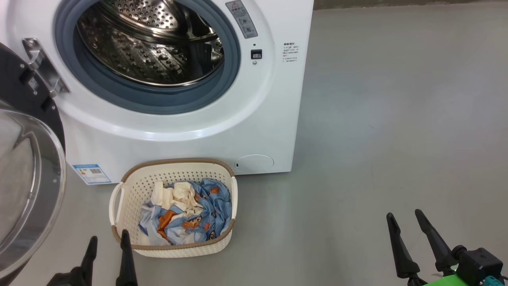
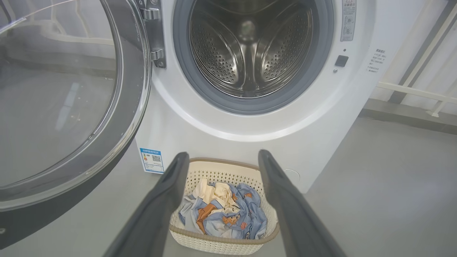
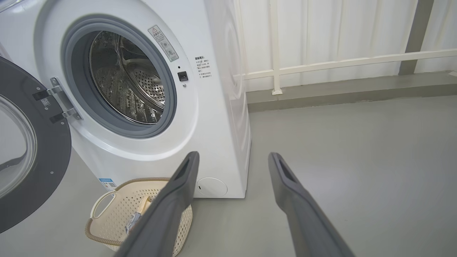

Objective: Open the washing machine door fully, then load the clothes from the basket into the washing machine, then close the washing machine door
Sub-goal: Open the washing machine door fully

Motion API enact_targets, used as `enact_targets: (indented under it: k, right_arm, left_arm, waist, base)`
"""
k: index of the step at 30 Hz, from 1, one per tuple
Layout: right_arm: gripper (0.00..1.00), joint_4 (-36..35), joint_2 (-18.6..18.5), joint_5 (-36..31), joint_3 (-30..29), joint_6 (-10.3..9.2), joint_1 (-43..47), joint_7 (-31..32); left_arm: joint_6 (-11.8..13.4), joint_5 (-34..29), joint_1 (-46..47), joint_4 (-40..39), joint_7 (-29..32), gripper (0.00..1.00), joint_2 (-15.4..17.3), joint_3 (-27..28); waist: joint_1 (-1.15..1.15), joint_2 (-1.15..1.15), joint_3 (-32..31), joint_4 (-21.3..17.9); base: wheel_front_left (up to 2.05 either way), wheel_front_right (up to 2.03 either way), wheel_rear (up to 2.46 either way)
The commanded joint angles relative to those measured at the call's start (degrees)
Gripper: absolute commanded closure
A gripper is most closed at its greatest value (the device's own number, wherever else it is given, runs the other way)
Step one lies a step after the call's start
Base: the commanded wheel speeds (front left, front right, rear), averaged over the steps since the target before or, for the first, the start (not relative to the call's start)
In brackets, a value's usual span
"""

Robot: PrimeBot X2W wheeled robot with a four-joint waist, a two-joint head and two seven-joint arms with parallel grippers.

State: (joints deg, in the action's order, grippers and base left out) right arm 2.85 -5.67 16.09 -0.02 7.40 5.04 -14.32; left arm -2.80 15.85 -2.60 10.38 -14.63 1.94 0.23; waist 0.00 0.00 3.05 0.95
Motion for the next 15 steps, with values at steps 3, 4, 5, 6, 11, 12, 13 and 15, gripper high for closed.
enact_targets:
  k: [3,4,5,6,11,12,13,15]
  right_arm:
    - [0.00,-1.64,-0.61,-1.25,1.08,0.09,-0.30,-0.68]
    - [0.00,-1.64,-0.61,-1.25,1.08,0.09,-0.30,-0.68]
    - [0.00,-1.62,-0.68,-1.33,0.98,0.09,-0.21,-0.68]
    - [0.00,-1.60,-0.72,-1.42,0.85,0.09,-0.15,-0.68]
    - [0.00,-1.26,-0.72,-1.68,0.43,0.09,0.54,-0.68]
    - [0.00,-1.20,-0.69,-1.73,0.24,0.09,0.73,-0.68]
    - [0.00,-1.14,-0.66,-1.77,0.11,0.09,0.89,-0.68]
    - [0.00,-1.11,-0.62,-1.83,-0.06,0.09,1.19,-0.68]
  left_arm:
    - [-0.24,-0.64,0.57,-2.10,-0.37,0.00,0.94,1.73]
    - [-0.24,-0.64,0.57,-2.10,-0.37,0.00,0.94,1.73]
    - [-0.28,-0.67,0.45,-2.20,-0.37,0.00,0.94,1.68]
    - [-0.32,-0.66,0.30,-2.33,-0.37,0.00,0.94,1.65]
    - [-0.70,-0.60,-1.12,-2.70,-0.37,0.00,0.94,1.31]
    - [-0.71,-0.62,-1.43,-2.78,-0.37,0.00,0.94,1.20]
    - [-0.73,-0.64,-1.70,-2.86,-0.37,0.00,0.94,1.09]
    - [-0.78,-0.71,-2.16,-3.00,-0.37,0.00,0.94,0.89]
  waist:
    - [0.00,0.00,0.02,-0.09]
    - [0.00,0.00,0.02,-0.09]
    - [0.00,0.00,-0.02,-0.15]
    - [0.00,0.00,-0.09,-0.24]
    - [0.00,0.00,-1.27,-0.77]
    - [0.00,0.00,-1.43,-0.82]
    - [0.00,0.00,-1.57,-0.88]
    - [0.00,0.00,-1.84,-0.96]
  base:
    - [0.00,0.00,0.00]
    - [0.00,0.00,0.00]
    - [0.00,0.00,0.00]
    - [0.00,0.00,0.00]
    - [0.00,0.00,0.00]
    - [0.00,0.00,0.00]
    - [0.00,0.00,0.00]
    - [0.00,0.00,0.00]
